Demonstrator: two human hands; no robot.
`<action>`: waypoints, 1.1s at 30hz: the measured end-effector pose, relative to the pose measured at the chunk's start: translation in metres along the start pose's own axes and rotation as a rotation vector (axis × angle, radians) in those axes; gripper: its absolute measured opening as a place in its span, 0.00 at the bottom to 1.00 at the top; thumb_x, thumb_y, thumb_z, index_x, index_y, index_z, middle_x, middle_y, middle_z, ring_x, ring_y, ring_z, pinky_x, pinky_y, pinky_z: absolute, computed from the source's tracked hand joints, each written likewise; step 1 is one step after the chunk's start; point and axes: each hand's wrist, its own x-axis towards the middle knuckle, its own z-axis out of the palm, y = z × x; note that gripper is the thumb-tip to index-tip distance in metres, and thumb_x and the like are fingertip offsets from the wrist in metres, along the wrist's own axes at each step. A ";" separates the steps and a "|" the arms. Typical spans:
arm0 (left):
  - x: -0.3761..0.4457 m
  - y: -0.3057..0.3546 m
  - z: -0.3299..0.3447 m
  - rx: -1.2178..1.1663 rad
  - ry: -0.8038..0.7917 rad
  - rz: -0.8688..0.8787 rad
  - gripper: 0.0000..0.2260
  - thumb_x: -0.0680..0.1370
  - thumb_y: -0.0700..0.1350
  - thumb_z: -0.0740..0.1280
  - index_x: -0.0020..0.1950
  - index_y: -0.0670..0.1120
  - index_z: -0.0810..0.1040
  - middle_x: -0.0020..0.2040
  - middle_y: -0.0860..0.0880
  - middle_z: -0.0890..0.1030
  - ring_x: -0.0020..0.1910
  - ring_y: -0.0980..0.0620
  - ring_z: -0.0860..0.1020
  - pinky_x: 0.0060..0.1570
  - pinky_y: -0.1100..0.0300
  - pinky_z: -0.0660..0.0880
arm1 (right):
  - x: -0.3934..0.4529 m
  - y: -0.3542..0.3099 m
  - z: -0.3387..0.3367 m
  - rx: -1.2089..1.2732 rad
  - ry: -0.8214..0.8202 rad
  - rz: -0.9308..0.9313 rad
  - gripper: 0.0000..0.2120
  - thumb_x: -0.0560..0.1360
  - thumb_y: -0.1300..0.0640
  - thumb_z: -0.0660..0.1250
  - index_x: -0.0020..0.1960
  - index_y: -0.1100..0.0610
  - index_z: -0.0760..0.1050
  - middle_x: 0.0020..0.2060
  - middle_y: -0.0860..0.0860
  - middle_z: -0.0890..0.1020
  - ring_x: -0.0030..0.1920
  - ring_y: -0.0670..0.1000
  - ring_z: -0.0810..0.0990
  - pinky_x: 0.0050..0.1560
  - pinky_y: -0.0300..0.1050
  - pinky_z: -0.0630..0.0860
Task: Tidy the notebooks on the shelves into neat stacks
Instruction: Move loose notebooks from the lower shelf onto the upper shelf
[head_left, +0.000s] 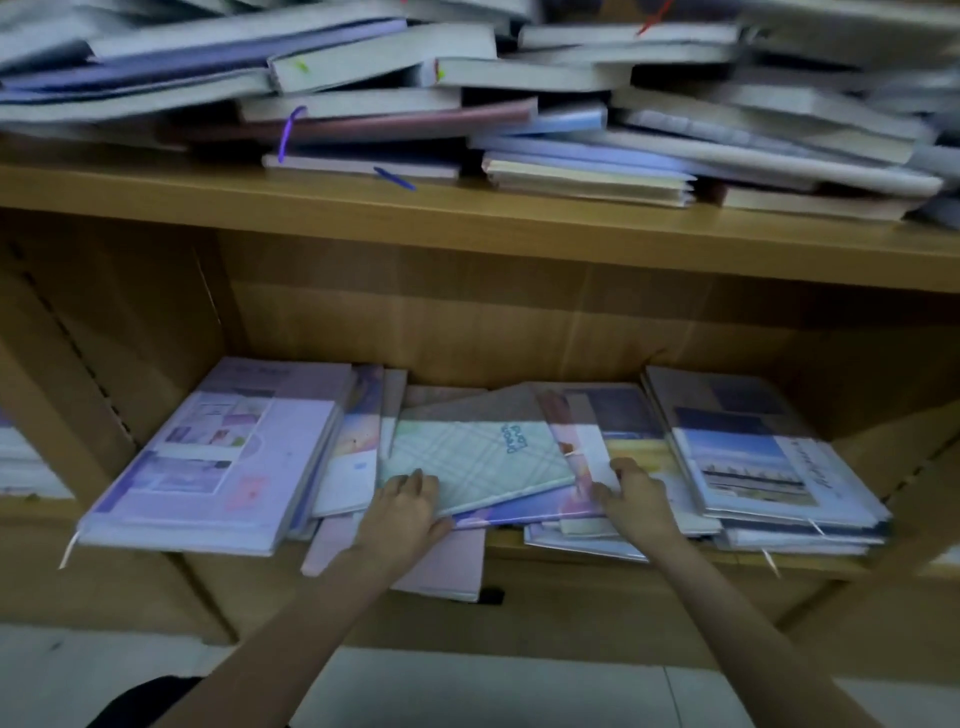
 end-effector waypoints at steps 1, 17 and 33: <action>0.004 0.007 -0.003 0.003 -0.023 0.007 0.24 0.79 0.55 0.58 0.71 0.43 0.62 0.69 0.44 0.66 0.68 0.45 0.64 0.65 0.56 0.63 | 0.003 0.001 0.000 0.031 0.009 0.003 0.20 0.78 0.58 0.63 0.67 0.63 0.66 0.59 0.60 0.76 0.61 0.60 0.72 0.55 0.45 0.68; 0.049 0.013 -0.081 0.026 0.105 -0.071 0.14 0.81 0.44 0.57 0.63 0.39 0.64 0.52 0.35 0.79 0.50 0.35 0.78 0.43 0.47 0.72 | 0.020 -0.058 -0.100 0.938 -0.078 0.147 0.08 0.75 0.69 0.61 0.37 0.63 0.71 0.19 0.50 0.74 0.19 0.45 0.72 0.21 0.33 0.66; 0.034 0.024 -0.104 -0.087 0.183 -0.042 0.07 0.79 0.36 0.56 0.56 0.35 0.64 0.50 0.33 0.77 0.46 0.33 0.77 0.38 0.47 0.67 | -0.061 0.013 -0.063 0.553 -0.324 0.292 0.07 0.77 0.65 0.63 0.53 0.67 0.75 0.40 0.60 0.83 0.38 0.55 0.83 0.46 0.50 0.81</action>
